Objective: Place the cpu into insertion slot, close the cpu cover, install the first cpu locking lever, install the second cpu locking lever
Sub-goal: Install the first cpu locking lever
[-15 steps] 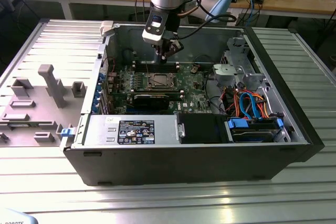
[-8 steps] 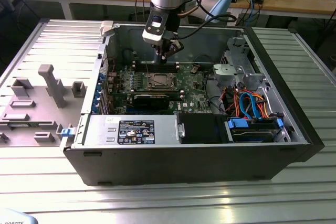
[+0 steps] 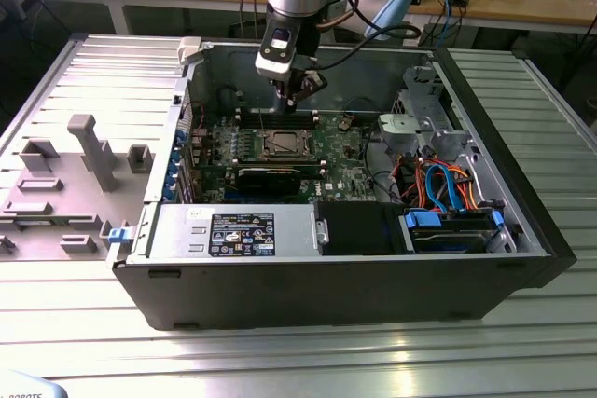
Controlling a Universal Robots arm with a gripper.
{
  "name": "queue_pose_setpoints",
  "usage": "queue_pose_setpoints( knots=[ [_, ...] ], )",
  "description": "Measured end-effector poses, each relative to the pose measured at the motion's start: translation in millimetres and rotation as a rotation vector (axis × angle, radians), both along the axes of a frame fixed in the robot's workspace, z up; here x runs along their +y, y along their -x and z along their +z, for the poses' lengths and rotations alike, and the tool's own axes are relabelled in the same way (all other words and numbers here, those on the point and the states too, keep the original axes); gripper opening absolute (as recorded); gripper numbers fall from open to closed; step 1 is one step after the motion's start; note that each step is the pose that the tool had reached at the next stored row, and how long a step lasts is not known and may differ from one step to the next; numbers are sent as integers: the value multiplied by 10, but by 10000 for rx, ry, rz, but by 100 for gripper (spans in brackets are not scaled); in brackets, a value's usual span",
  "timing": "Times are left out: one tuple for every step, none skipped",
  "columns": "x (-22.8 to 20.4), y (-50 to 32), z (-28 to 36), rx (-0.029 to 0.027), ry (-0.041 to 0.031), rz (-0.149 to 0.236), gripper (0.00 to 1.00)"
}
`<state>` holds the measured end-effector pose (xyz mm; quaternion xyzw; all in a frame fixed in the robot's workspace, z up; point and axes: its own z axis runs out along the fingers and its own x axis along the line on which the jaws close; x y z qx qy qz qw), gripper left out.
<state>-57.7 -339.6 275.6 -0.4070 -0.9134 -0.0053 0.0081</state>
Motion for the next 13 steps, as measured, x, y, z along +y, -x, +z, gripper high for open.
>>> queue_pose_setpoints(
  knots=[
    [0, 0, 0, 0, 0, 36, 11],
    [0, 0, 0, 0, 0, 66, 11],
    [0, 0, 0, 0, 0, 106, 11],
    [0, 0, 0, 0, 0, 144, 11],
    [0, 0, 0, 0, 0, 219, 11],
    [0, 0, 0, 0, 0, 258, 11],
    [0, 0, 0, 0, 0, 360, 11],
    [0, 1, 0, 0, 1, 442, 11],
    [0, 3, 0, 1, 1, 493, 11],
    [0, 5, 0, 1, 1, 536, 11],
    [0, 8, 0, 0, 0, 604, 11],
    [0, 11, -1, -1, -1, 633, 11],
    [1, 14, -1, 0, -2, 662, 11]
  ],
)
